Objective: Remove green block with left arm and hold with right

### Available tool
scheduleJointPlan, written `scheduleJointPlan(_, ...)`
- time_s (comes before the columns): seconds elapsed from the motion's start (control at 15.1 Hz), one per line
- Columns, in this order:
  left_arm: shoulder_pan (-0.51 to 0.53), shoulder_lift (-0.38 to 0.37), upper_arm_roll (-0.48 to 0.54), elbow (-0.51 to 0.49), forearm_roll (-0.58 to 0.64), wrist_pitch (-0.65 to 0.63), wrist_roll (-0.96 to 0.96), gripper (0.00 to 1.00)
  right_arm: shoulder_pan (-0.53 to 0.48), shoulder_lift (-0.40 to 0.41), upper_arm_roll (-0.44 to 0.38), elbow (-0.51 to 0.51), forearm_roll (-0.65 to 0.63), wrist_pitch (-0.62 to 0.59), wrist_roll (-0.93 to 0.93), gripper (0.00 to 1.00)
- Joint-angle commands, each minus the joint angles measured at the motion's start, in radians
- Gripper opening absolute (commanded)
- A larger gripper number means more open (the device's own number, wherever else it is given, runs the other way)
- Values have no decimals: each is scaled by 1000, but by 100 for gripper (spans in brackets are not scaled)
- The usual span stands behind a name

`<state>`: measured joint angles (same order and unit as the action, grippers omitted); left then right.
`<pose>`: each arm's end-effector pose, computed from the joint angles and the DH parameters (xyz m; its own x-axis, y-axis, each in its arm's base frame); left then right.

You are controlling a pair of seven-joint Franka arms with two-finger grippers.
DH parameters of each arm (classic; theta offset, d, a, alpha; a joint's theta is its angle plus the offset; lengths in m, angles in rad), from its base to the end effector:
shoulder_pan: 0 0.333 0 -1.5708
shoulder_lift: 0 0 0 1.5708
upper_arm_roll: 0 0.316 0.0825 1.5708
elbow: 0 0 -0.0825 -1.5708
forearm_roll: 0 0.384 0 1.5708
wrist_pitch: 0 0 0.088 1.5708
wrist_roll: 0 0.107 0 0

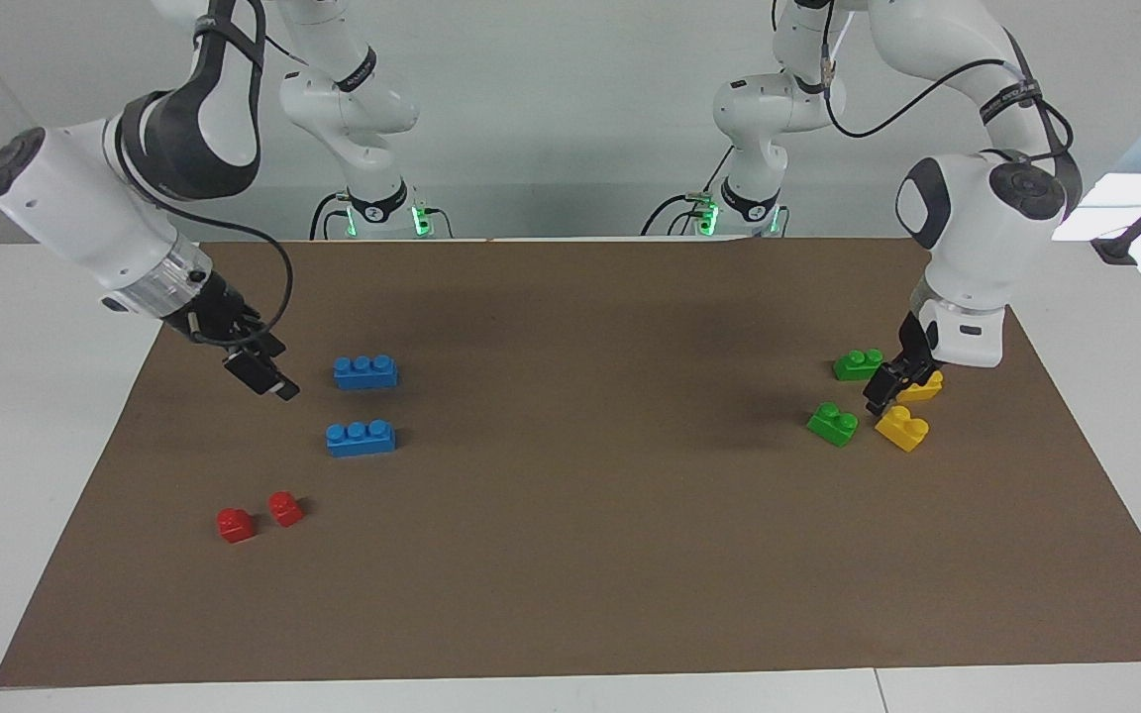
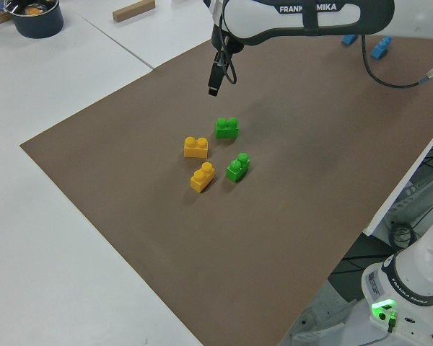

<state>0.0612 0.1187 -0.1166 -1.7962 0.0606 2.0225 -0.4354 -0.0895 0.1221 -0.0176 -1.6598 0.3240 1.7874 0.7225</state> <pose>0.6070 -0.0275 0.4887 0.9301 0.3484 0.1160 0.3501 -0.9367 0.0062 0.6022 -0.0368 0.5346 0.6278 -0.7499 -0.2085 -0.7768 -0.5868 -0.2285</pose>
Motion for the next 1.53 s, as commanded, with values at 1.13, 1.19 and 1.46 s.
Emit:
scheduleJointPlan(1.13,-73,-122,66,245,-36,-501,405,100,47,-228,16,54,-327,-318,-641,100)
scheduleJointPlan(1.19,-77,-122,66,245,-36,-486,400,100,47,-228,16,55,-327,-315,-641,100)
scheduleJointPlan(1.46,-77,-122,66,244,-59,-476,396,100,45,-226,18,57,-342,-313,-640,100)
